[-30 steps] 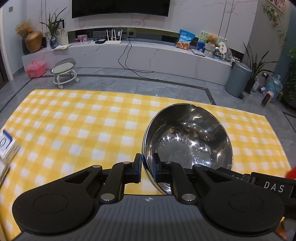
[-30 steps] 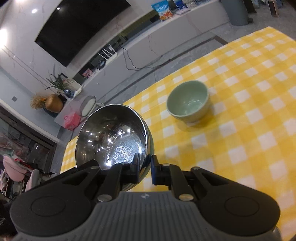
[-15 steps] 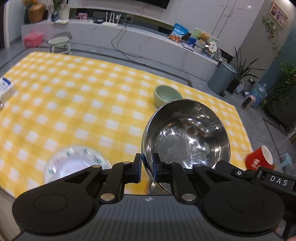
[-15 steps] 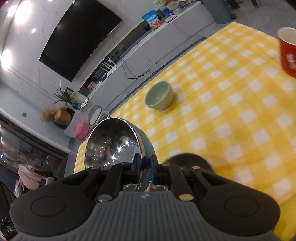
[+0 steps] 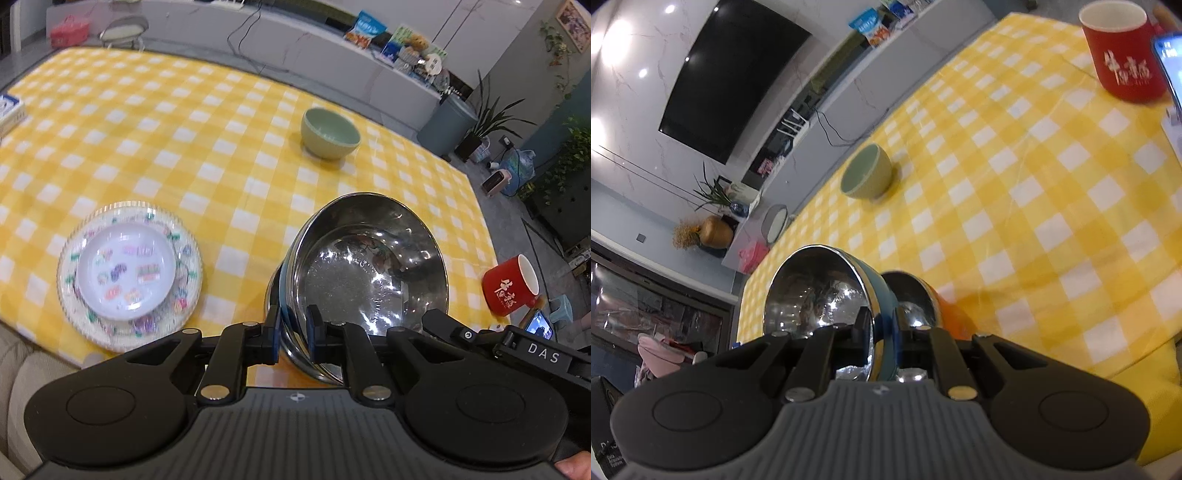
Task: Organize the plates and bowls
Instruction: 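Carry the blue bowl over the orange bowl with both grippers, then lower the blue bowl into the orange bowl and open both grippers, then move both grippers to the pale green bowl and close on its rim, then carry the green bowl over the nested steel bowls with both grippers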
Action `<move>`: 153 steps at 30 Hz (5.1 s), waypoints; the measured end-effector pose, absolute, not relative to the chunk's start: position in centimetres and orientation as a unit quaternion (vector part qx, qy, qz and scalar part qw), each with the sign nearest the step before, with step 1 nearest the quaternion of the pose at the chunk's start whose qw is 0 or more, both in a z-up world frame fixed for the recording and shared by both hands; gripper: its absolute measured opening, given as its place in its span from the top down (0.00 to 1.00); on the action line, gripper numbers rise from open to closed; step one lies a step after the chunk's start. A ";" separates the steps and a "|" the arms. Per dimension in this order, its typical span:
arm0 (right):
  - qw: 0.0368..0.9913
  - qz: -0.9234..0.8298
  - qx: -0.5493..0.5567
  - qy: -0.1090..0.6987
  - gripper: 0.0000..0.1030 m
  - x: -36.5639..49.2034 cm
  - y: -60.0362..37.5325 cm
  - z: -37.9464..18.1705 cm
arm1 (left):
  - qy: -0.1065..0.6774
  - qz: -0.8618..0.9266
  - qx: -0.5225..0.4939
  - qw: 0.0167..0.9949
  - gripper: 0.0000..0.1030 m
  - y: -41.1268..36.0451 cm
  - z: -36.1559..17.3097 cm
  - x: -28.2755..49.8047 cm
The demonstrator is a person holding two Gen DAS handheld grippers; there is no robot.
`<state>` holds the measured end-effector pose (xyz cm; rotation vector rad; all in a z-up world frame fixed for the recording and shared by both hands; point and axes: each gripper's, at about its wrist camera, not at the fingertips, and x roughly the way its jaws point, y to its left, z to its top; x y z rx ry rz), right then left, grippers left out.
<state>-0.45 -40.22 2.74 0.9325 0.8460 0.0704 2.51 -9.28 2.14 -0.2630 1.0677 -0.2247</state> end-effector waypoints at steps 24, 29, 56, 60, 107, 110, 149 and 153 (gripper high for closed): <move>0.816 0.002 0.394 0.422 0.93 0.0 -39.6 1.5 | 0.540 -0.114 -0.147 0.821 0.81 -9.3 0.6 3.8; 0.823 0.002 0.383 0.420 0.92 0.0 -39.4 1.6 | 0.537 -0.118 -0.150 0.821 0.81 -9.1 0.7 4.0; 0.901 -0.032 0.239 0.361 0.56 8.2 -36.2 5.7 | 0.448 -0.135 -0.044 0.883 0.63 -9.8 4.6 9.0; 0.896 -0.037 0.254 0.363 0.55 11.7 -37.0 5.0 | 0.435 -0.135 -0.039 0.890 0.60 -9.8 4.7 10.7; 0.835 -0.022 0.279 0.474 0.77 32.0 -37.2 -4.1 | 0.489 -0.160 -0.072 0.855 0.67 -15.0 -5.4 30.9; 0.830 -0.019 0.297 0.472 0.78 32.0 -37.6 -4.5 | 0.496 -0.166 -0.081 0.848 0.81 -15.3 -5.8 30.9; 0.851 0.046 0.297 0.430 0.89 11.0 -35.6 7.8 | 0.471 -0.163 -0.081 0.863 0.90 -12.6 7.0 11.9; 0.855 0.062 0.294 0.423 0.89 7.8 -35.5 8.1 | 0.477 -0.165 -0.089 0.859 0.89 -11.9 6.9 9.2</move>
